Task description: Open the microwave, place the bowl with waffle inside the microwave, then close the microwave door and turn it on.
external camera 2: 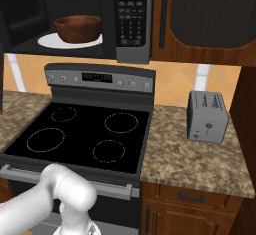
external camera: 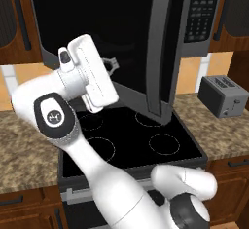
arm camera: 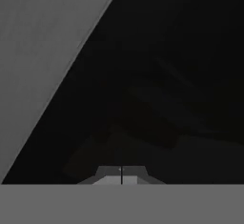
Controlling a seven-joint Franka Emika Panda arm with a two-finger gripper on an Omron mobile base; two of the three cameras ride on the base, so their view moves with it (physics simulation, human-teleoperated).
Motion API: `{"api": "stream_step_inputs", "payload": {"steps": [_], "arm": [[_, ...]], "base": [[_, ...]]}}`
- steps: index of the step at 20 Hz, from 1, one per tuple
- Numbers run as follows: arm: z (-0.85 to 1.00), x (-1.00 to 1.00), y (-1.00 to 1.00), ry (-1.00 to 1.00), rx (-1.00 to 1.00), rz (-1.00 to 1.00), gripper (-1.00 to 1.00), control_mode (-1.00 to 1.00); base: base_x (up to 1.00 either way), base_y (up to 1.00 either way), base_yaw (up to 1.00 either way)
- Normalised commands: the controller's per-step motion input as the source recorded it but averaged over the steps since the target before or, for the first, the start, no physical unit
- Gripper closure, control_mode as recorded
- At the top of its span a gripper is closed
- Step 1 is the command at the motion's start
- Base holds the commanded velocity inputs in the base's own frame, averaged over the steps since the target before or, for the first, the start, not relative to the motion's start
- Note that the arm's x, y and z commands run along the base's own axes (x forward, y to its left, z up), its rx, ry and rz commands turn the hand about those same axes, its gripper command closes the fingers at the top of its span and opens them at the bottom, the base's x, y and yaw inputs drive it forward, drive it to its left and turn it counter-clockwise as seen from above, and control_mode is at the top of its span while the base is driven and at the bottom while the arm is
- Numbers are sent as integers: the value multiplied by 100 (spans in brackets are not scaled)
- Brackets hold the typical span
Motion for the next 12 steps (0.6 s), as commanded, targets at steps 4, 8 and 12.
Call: {"api": "stream_step_inputs", "payload": {"steps": [4,8,12], "arm": [[16,12,-100,34,22,9,100,-100],[3,57,-100,19,21,20,100,-100],[0,92,-61,13,30,43,100,-100]], "base": [[0,0,0],[0,0,0],[0,0,0]]}}
